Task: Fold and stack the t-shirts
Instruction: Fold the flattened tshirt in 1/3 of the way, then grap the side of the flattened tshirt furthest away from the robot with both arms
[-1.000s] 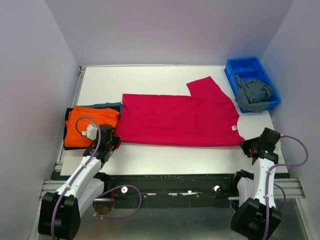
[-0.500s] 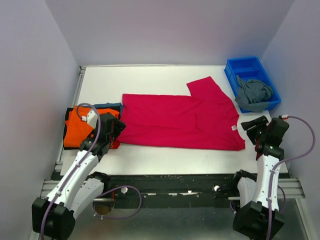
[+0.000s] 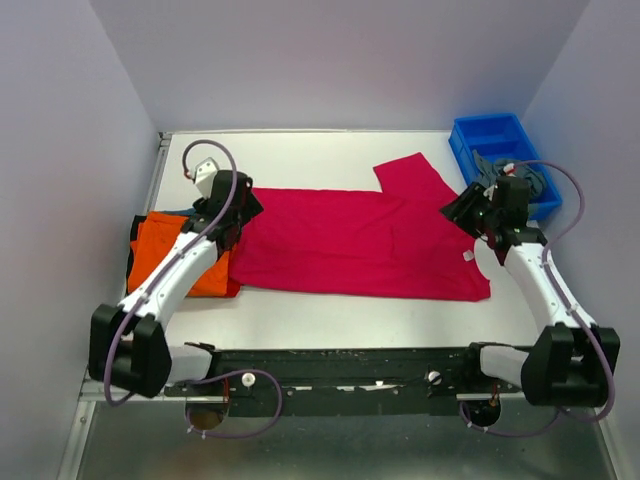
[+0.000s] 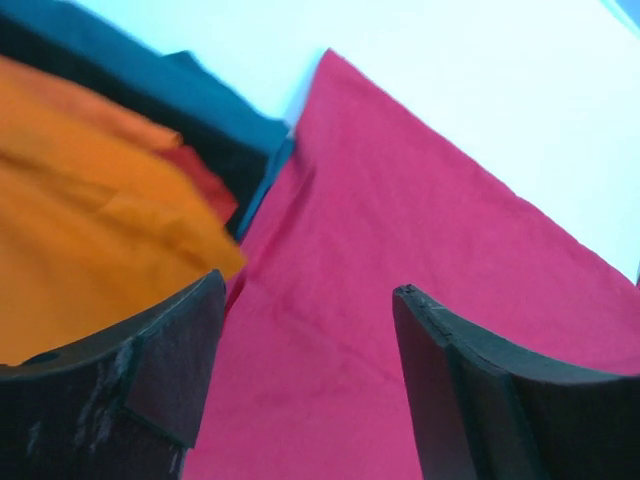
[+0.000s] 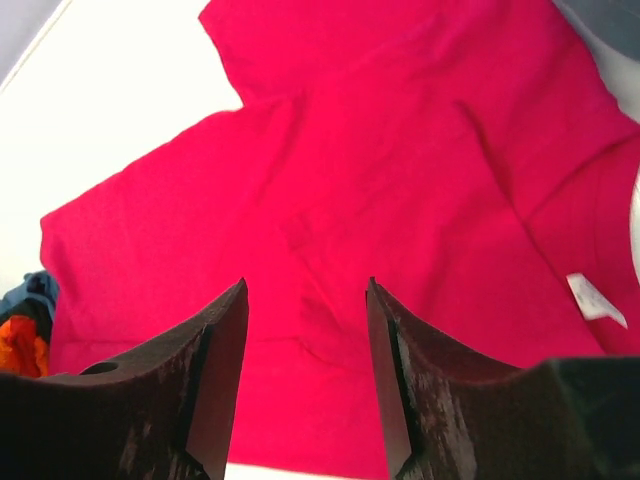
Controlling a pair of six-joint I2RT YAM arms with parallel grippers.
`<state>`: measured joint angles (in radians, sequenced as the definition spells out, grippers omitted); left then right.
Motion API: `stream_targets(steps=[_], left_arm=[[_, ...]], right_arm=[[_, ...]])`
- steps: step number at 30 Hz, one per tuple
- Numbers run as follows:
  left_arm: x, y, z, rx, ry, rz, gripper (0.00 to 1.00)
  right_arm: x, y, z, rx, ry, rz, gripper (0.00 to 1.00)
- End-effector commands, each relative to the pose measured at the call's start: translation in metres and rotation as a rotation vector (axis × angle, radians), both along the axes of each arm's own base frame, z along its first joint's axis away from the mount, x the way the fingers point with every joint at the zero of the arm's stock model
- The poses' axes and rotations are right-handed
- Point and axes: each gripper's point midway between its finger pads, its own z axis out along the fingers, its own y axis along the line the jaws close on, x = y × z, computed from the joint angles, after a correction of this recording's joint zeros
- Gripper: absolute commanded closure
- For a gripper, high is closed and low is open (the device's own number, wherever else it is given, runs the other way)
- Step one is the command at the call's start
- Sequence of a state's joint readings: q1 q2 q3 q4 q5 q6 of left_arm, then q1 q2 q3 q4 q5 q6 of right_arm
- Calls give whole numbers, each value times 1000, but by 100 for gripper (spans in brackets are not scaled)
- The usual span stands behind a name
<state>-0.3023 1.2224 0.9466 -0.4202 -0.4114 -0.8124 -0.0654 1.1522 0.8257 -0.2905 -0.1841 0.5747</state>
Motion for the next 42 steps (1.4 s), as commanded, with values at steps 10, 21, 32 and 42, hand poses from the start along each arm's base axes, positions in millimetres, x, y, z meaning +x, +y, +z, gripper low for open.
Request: stream_targets(steps=[10, 21, 32, 42], left_arm=[[139, 6, -49, -4, 61, -12, 29], [175, 16, -78, -72, 111, -43, 29], [184, 14, -87, -137, 141, -76, 29], [186, 13, -86, -162, 133, -104, 29]], right_arm=[[137, -2, -11, -169, 73, 52, 42], [239, -19, -78, -342, 318, 9, 43], [246, -25, -99, -285, 387, -4, 29], [233, -37, -122, -221, 471, 17, 40]])
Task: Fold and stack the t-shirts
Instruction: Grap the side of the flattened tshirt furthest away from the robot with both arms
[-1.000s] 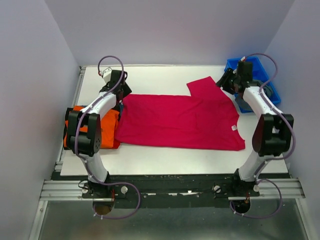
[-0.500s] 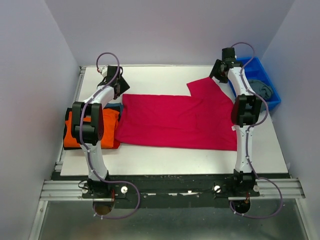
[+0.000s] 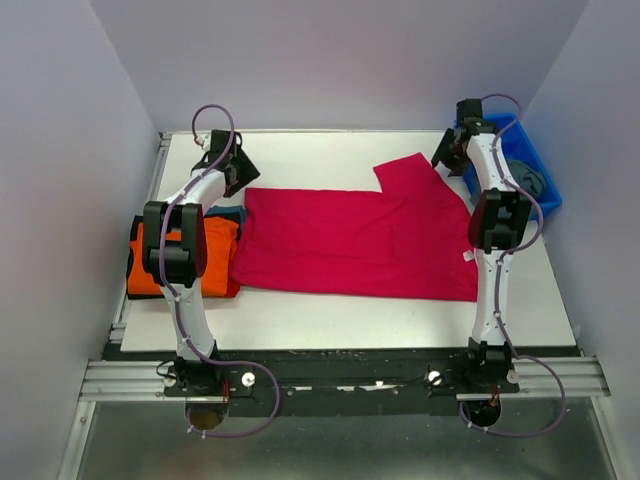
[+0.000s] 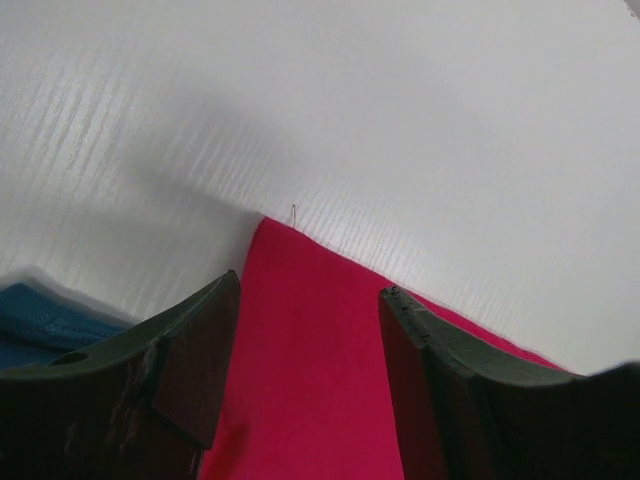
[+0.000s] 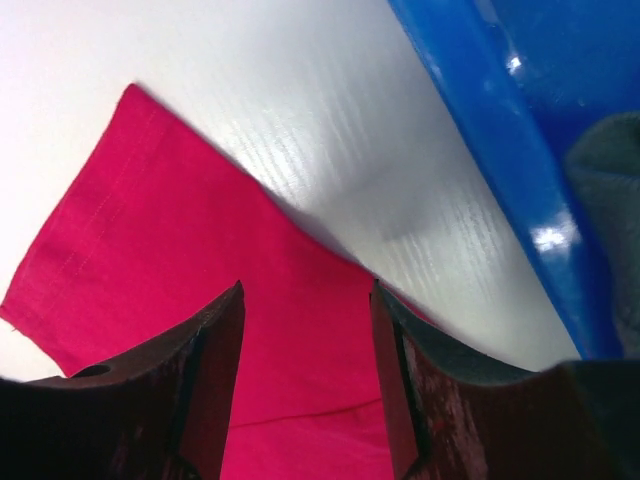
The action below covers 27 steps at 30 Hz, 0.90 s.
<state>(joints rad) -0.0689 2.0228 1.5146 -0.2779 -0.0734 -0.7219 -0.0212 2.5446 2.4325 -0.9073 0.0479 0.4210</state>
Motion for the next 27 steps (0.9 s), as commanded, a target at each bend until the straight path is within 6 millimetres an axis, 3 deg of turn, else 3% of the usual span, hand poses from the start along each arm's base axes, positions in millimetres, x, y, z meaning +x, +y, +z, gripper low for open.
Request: stream_targets(steps=[1, 11, 17, 20, 27], left_arm=[[5, 1, 3, -29, -10, -30, 29], [9, 3, 16, -72, -42, -59, 29], [9, 5, 5, -72, -19, -69, 29], [9, 7, 2, -80, -11, -68, 29], [9, 6, 2, -80, -16, -75, 29]], right_arm=[[-11, -3, -22, 44, 82, -7, 40], [-32, -2, -41, 72, 173, -8, 44], [-30, 2, -41, 79, 173, 23, 50], [-30, 5, -41, 77, 173, 32, 61], [-28, 1, -31, 46, 133, 23, 96]])
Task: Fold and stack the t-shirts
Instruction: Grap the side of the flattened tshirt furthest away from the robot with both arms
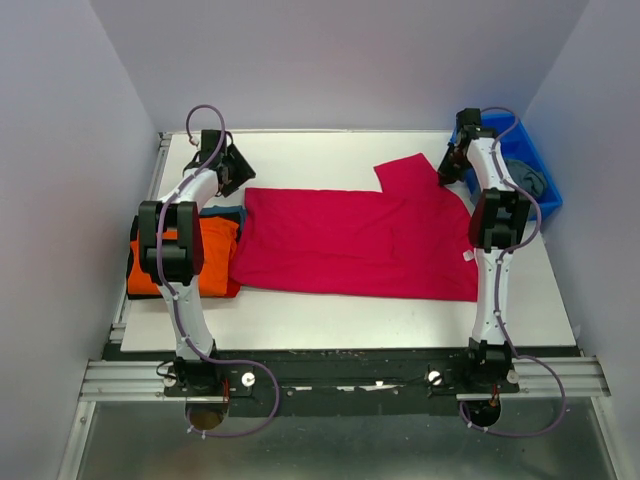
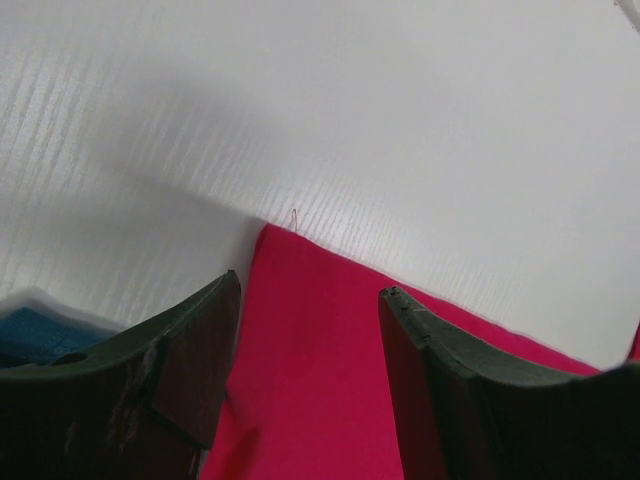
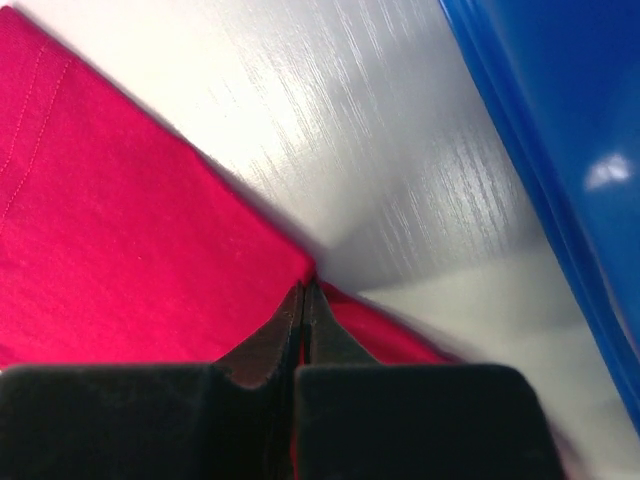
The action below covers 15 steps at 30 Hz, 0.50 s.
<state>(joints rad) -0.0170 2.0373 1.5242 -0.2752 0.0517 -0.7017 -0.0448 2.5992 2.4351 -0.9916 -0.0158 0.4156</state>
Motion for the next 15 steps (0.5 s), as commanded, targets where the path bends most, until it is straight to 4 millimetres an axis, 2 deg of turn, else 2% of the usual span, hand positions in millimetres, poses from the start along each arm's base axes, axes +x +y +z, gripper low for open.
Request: stream_targets(steps=[1, 4, 15], left_arm=[[8, 0, 2, -3, -21, -27, 29], [8, 1, -3, 3, -9, -29, 30], [20, 1, -24, 5, 47, -29, 33]], right_arm=[[-4, 2, 8, -14, -12, 12, 98], [-2, -11, 12, -76, -32, -9, 99], [15, -24, 34, -81, -115, -25, 99]])
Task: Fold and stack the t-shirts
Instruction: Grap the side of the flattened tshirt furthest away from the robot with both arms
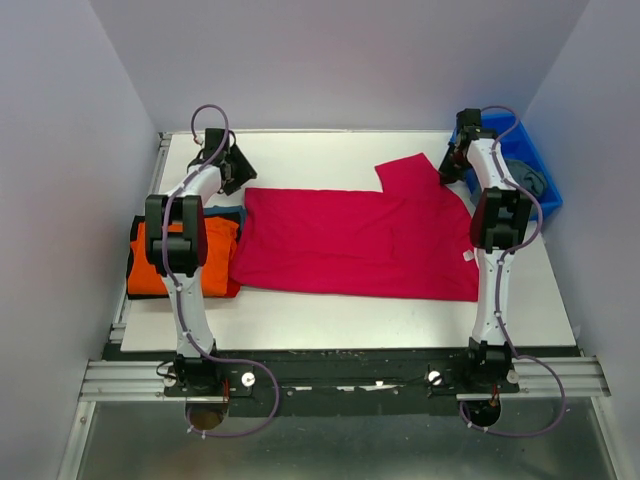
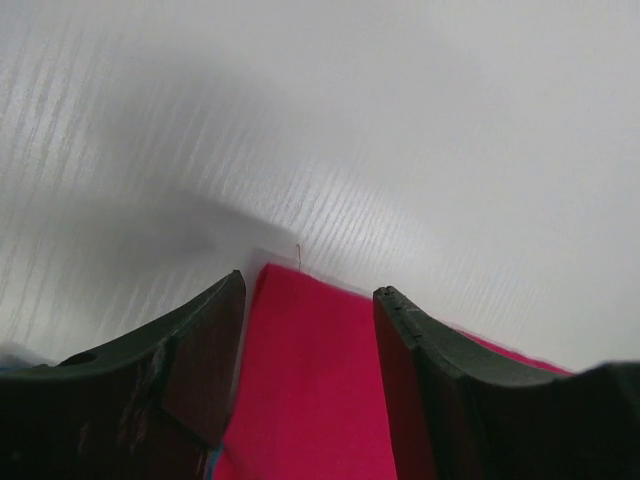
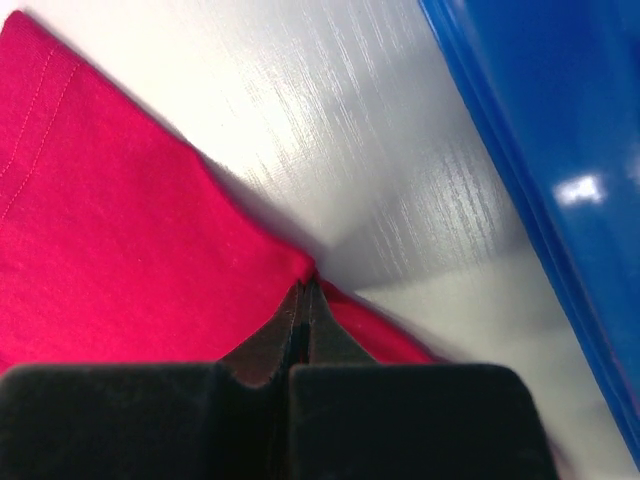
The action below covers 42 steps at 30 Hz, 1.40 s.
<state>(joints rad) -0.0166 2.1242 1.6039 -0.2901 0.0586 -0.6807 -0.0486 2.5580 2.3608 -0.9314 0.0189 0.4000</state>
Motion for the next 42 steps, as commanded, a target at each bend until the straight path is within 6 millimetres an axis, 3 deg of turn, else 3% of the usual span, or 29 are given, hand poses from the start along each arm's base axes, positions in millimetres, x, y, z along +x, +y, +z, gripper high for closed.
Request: stream_targets(steps=[1, 6, 12, 17, 23, 27, 30, 36, 42], left_arm=[[7, 1, -10, -5, 33, -11, 33], [13, -5, -19, 0, 59, -21, 35], [9, -4, -27, 43, 105, -16, 37], [4, -7, -27, 48, 116, -37, 50], [-3, -15, -38, 43, 145, -50, 53], [4, -19, -44, 23, 138, -62, 72], [18, -18, -39, 36, 105, -62, 100], [53, -21, -18, 28, 8, -70, 100], [59, -30, -9, -5, -63, -96, 100]], right_arm=[[14, -16, 34, -42, -95, -22, 99], [19, -26, 46, -39, -130, -36, 99], [20, -21, 44, -18, -135, -21, 99], [20, -21, 44, -11, -137, -20, 99], [22, -19, 50, -5, -150, -15, 99], [22, -19, 54, -6, -156, -15, 99], [24, -20, 58, -5, -167, -19, 99], [31, -30, 75, 29, -208, -47, 99], [31, -33, 86, 40, -231, -48, 99]])
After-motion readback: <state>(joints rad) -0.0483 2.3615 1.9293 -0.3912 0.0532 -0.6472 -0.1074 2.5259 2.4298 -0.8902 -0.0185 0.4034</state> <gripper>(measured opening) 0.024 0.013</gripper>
